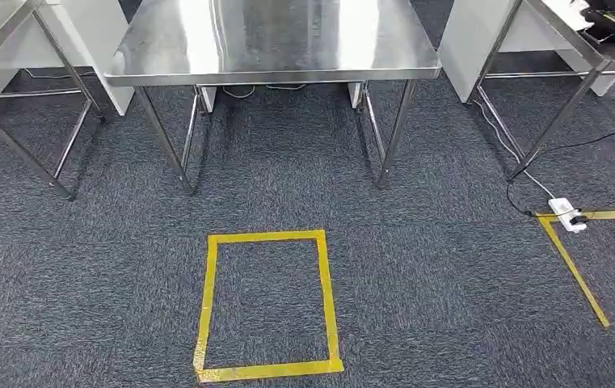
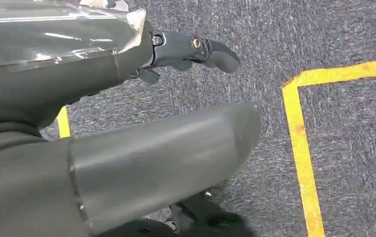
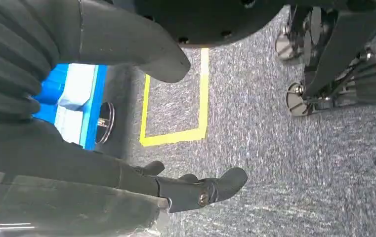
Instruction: Take the parts from the cabinet and place them on the table.
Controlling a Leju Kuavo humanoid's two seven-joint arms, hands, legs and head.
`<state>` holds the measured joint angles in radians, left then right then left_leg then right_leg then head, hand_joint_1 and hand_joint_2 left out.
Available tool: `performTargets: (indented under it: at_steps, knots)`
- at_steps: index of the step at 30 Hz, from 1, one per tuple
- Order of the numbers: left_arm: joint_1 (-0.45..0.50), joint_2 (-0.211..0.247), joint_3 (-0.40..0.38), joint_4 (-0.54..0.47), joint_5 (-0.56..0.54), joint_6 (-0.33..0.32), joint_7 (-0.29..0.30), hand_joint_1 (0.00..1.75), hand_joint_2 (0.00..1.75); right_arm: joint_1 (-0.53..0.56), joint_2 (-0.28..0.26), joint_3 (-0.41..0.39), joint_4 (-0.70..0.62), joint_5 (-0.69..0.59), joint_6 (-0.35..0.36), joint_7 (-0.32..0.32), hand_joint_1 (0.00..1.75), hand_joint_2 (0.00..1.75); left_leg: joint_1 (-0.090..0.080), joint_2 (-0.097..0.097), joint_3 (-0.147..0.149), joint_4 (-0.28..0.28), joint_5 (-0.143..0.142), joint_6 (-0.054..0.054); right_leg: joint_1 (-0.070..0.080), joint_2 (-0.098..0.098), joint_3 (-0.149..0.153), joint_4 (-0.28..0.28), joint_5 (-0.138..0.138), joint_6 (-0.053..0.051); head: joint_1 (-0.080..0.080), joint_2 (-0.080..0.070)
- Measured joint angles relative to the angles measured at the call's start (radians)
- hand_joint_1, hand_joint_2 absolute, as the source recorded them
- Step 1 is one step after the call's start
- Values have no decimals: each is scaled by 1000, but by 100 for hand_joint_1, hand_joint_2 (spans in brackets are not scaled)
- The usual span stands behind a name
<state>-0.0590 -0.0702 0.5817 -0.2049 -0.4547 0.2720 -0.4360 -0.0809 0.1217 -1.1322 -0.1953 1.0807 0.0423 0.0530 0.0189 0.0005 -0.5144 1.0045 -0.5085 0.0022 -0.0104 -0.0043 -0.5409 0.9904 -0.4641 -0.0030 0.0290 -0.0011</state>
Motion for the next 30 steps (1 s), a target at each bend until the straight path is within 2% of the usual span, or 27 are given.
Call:
performTargets:
  at_steps: [1, 3, 4, 5, 6, 7, 8, 9, 10, 11, 12, 13, 14, 15, 16, 19, 20, 21, 22, 24, 25, 26, 27, 29, 30]
  knots:
    - [0, -1, 0, 0, 0, 1, 0, 0, 0, -1, 0, 0, 0, 1, 0, -1, 0, 175, -2, -1, -6, -2, 9, 7, 3, 0, -3, 1, 2, 6, 3, 0]
    - [2, -1, 0, 0, 0, 2, 0, 0, 0, -3, 2, 0, 0, 1, -1, -2, 0, 175, -10, -1, -13, 2, 13, 18, -1, 0, -8, -2, 11, 19, 2, 0]
    - [3, -1, 0, 0, 0, 3, 0, 0, 0, -2, 3, 0, 0, 1, -1, -2, 0, 175, -11, -1, -16, -4, 20, 28, 2, 0, -11, -7, 17, 28, 1, 0]
    - [2, -3, 0, 0, 0, 3, 0, 0, 0, -3, 3, 0, 0, 1, -2, -2, 0, 175, -2, 3, -15, -18, 36, 42, 5, 0, -21, 3, 9, 33, 3, 0]
    - [0, -3, 0, 0, 0, 3, 0, 0, 0, -3, 3, 0, 0, 1, -2, -2, 0, 175, -5, 5, -18, -21, 41, 47, 0, 1, -34, 27, -12, 31, 2, 0]
    - [0, -2, 0, 0, 0, 5, 0, 0, 0, -3, 3, 0, 0, 2, -3, -2, 0, 175, -5, 5, -27, -21, 47, 56, -1, 2, -66, 99, -60, 21, 6, 0]
    - [1, -2, 0, 0, 1, 6, 0, 0, 0, -3, 3, 0, 0, 2, -3, -2, 0, 175, -6, 6, -34, -21, 52, 57, -2, 2, -102, 186, -103, 16, 8, 0]
    - [1, -2, 0, 0, 1, 8, 0, 0, 0, -3, 3, 0, 0, 2, -3, -2, 0, 175, -7, 7, -41, -20, 56, 58, -5, 2, -133, 263, -134, 15, 7, 0]
    - [1, -2, 0, 0, 1, 9, 0, 0, 0, -1, 5, 0, 0, 2, -3, -2, 0, 175, -7, 7, -48, -20, 60, 57, -5, 2, -150, 316, -152, 22, 8, 0]
    - [2, -3, 0, 0, 1, 9, 0, 0, 0, 0, 5, 0, 0, 2, -3, -2, 0, 175, -7, 7, -53, -20, 64, 55, -7, 2, -143, 317, -149, 32, 9, 0]
    - [3, -3, 0, 0, 1, 9, 0, 0, 0, 1, 5, 0, 0, 2, -3, -2, 0, 175, -7, 7, -56, -19, 67, 52, -10, 2, -116, 279, -133, 42, 10, 0]
    - [4, -4, 0, 0, 0, 9, 0, 0, 0, 1, 4, 0, 0, 2, -3, -2, 0, 175, -6, 7, -57, -19, 69, 48, -12, 2, -66, 198, -106, 54, 12, 0]
    - [4, -5, 0, 0, 0, 9, 0, 0, 0, 0, 3, 0, 0, 2, -3, -3, 0, 175, -5, 7, -58, -18, 72, 44, -16, 2, 4, 81, -73, 63, 13, 0]
    - [4, -5, 0, 0, -1, 10, 0, 0, 0, -2, 3, 0, 0, 3, -3, -5, 0, 175, -7, 7, -59, -16, 74, 39, -19, 2, 52, 5, -60, 62, 14, 0]
    - [3, -5, 0, 0, -3, 10, 0, 0, 0, -4, 3, 0, 0, 3, -3, -6, 0, 175, -16, 7, -64, -5, 71, 33, -10, 5, 52, -19, -50, 48, 15, 0]
    - [3, -5, 0, 0, -3, 9, -2, 0, 0, -1, 3, 0, 0, 4, -4, -9, 0, 175, -12, 8, -65, -10, 80, 14, -5, 4, 44, -15, -45, 30, 9, 0]
    - [4, -4, 0, 0, -3, 9, -2, 0, 0, 0, 4, 0, 0, 4, -4, -10, 0, 175, -8, 8, -69, -5, 79, 9, -21, 3, 45, -22, -36, 17, 10, 0]
    - [4, -2, 0, 0, -3, 9, -2, 0, 0, -2, 5, 0, 0, 4, -4, -12, 0, 175, -5, 6, -82, 19, 50, 4, -22, 1, 49, -22, -31, 10, 8, 0]
    - [4, -3, 0, 0, -3, 9, -2, 0, 0, -2, 5, 0, 0, 5, -4, -13, 0, 175, -1, 5, -103, 76, 0, 1, -22, 0, 46, -22, -25, -3, 2, 0]
    - [4, -2, 0, 0, -4, 9, -2, 0, 0, 0, 5, 0, 0, 5, -4, -16, 0, 175, 2, 2, -169, 244, -89, -8, -17, -1, 37, -21, -23, -6, 0, 0]
    - [5, -3, 0, 0, -4, 9, -2, 0, 0, 1, 5, 0, 0, 6, -4, -16, 0, 175, 2, 2, -190, 301, -108, -11, -15, -1, 34, -20, -22, -6, 0, 0]
    - [6, -2, 0, 0, -4, 9, -2, 0, 0, 2, 5, 0, 0, 6, -4, -16, 0, 175, 3, 2, -189, 312, -103, -12, -14, -1, 33, -18, -22, -6, 0, 0]
    - [7, -2, 0, 0, -5, 9, -2, 0, 0, 2, 5, 0, 0, 6, -4, -16, 0, 175, 4, 2, -164, 276, -76, -12, -15, -1, 32, -15, -22, -5, 0, 0]
    - [6, 0, 0, 0, -5, 12, -3, 0, 0, 1, 6, 0, 0, 7, -4, -17, 0, 175, 9, 2, -66, 103, 6, -10, -17, 1, 34, -10, -23, -4, -1, 0]
    - [5, 0, 0, 0, -6, 12, -5, 0, 0, 0, 5, 1, 0, 8, -4, -17, 0, 175, 11, 1, -27, 25, 24, -8, -14, 2, 33, -7, -25, -1, -2, 0]
